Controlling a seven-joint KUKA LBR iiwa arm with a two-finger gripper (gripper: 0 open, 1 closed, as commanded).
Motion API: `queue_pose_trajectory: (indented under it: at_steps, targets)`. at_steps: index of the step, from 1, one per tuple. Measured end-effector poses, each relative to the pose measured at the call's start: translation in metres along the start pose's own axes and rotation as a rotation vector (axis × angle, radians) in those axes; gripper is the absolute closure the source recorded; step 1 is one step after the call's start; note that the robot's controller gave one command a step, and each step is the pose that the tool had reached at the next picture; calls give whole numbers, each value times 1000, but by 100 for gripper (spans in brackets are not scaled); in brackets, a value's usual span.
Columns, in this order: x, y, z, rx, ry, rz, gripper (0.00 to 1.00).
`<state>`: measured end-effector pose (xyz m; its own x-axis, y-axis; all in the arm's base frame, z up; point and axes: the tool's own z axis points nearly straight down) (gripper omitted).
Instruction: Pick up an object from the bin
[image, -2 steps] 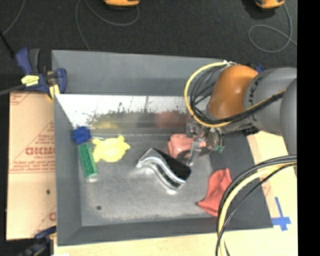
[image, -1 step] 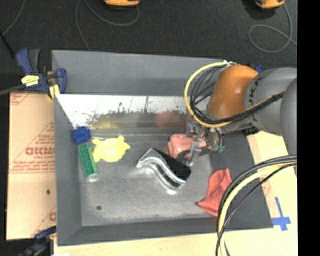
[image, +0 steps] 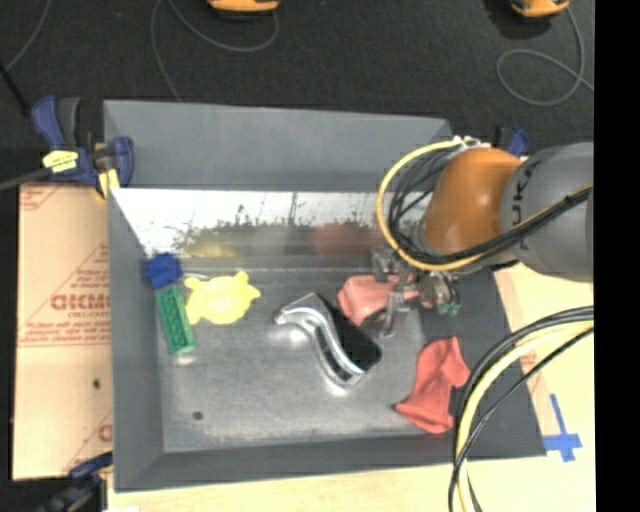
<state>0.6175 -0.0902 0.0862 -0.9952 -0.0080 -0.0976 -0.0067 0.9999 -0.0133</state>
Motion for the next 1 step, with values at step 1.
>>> queue_pose_trajectory:
  at_steps: [1]
  targets:
    - [4, 1, 4, -1, 12, -2, 0]
